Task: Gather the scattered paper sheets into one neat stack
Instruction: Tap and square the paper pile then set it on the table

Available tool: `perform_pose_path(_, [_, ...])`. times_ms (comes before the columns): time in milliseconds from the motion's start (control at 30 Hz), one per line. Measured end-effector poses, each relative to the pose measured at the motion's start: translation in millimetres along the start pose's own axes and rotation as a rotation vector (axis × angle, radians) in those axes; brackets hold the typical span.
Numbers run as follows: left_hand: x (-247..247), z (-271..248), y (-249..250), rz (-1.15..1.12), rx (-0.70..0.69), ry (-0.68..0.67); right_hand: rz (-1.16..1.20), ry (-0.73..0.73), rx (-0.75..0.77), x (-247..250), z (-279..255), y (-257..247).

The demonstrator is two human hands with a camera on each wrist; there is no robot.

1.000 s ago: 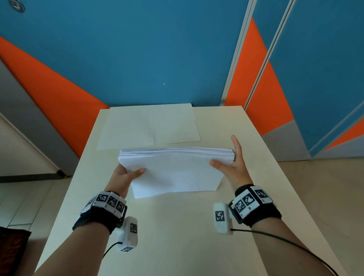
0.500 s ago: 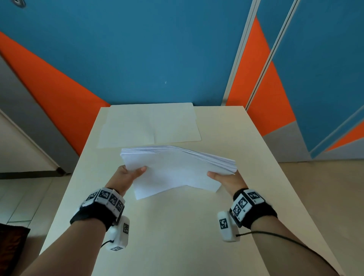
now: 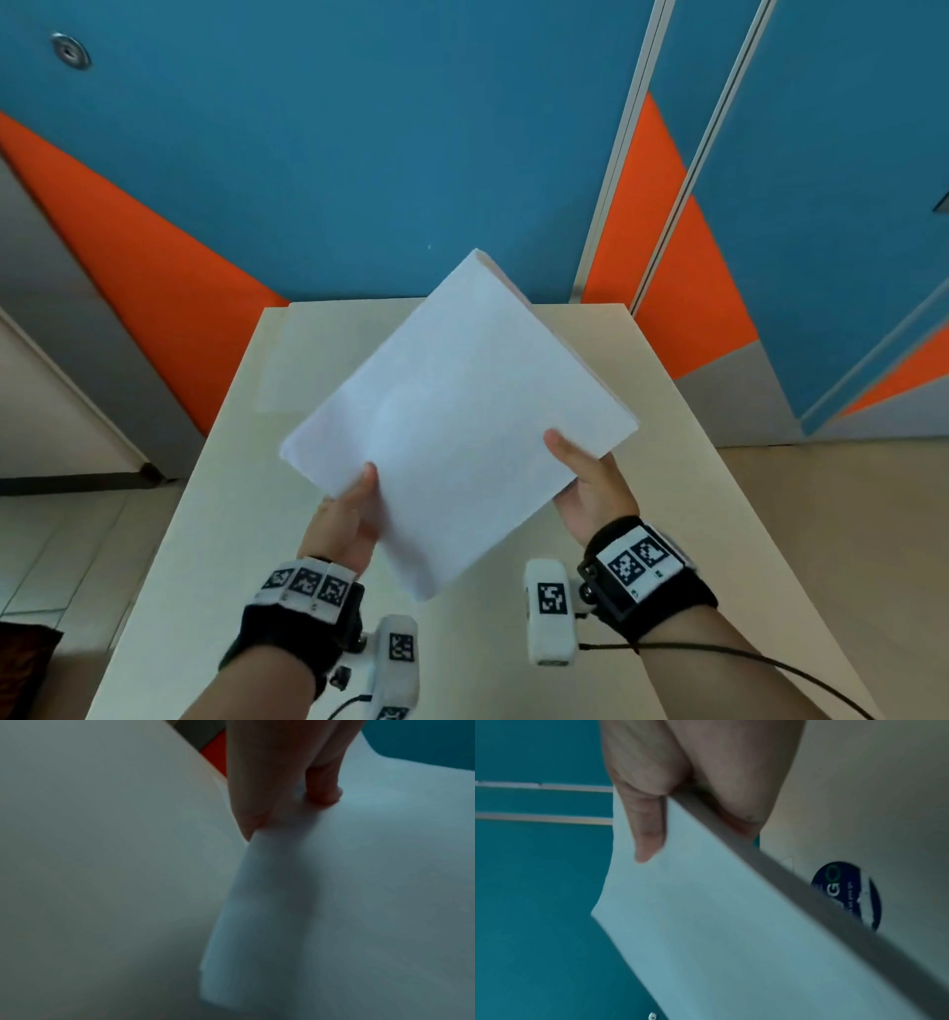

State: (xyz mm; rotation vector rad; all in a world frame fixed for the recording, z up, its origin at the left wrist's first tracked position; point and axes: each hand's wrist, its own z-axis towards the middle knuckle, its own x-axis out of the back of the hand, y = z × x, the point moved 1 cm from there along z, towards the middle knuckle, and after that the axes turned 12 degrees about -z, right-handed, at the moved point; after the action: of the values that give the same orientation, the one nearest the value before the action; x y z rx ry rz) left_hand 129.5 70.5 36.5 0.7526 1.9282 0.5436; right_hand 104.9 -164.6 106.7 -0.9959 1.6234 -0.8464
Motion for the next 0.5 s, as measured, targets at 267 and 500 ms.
perform_pose_path(267, [0, -2, 6, 0.303, -0.129, 0.041, -0.562, 0.129, 0.152, -7, 2, -45])
perform_pose_path(500, [-52, -10, 44, 0.366, -0.169, -0.359, -0.794, -0.048, 0.144, 2, 3, -52])
